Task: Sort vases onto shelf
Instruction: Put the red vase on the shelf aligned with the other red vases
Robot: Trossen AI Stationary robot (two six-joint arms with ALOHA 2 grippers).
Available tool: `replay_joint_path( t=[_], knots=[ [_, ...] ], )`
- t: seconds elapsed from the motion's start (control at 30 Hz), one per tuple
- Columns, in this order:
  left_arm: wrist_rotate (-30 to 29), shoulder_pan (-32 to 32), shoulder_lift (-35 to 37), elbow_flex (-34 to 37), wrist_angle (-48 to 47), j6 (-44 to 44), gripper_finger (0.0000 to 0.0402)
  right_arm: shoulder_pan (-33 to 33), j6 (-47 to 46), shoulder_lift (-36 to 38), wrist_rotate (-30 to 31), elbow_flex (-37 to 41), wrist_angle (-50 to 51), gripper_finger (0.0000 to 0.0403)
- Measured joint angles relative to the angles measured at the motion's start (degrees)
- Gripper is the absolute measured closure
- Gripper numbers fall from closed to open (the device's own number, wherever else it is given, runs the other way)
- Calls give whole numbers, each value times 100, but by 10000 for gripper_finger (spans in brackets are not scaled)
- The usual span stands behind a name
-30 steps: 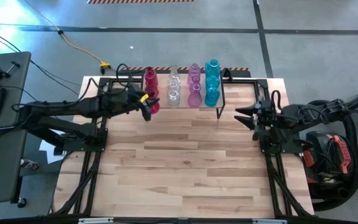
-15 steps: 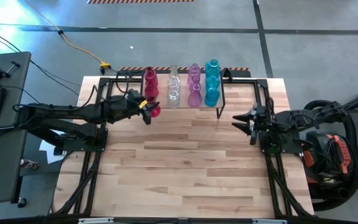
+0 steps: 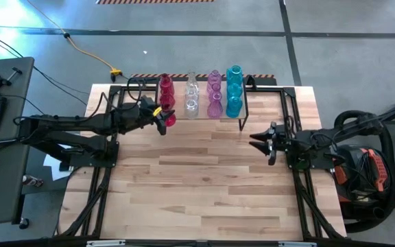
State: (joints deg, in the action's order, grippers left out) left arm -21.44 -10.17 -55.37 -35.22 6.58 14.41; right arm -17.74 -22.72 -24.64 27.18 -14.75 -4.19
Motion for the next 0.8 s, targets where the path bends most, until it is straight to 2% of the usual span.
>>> replay_joint_path(
  t=[0.27, 0.5, 0.67, 0.8],
  knots=[
    [139, -132, 0, 0, -115, -126, 253, 8, -706, -3, 76, 360, -30, 260],
    [162, -306, 0, 0, -104, -262, 253, 9, -700, -4, 268, 368, -43, 260],
    [474, -348, 0, 0, -102, -263, 253, 9, -746, -4, 269, 368, -31, 260],
    [507, -326, 0, 0, -109, -334, 253, 9, -1036, -4, 270, 368, 96, 260]
  ],
)
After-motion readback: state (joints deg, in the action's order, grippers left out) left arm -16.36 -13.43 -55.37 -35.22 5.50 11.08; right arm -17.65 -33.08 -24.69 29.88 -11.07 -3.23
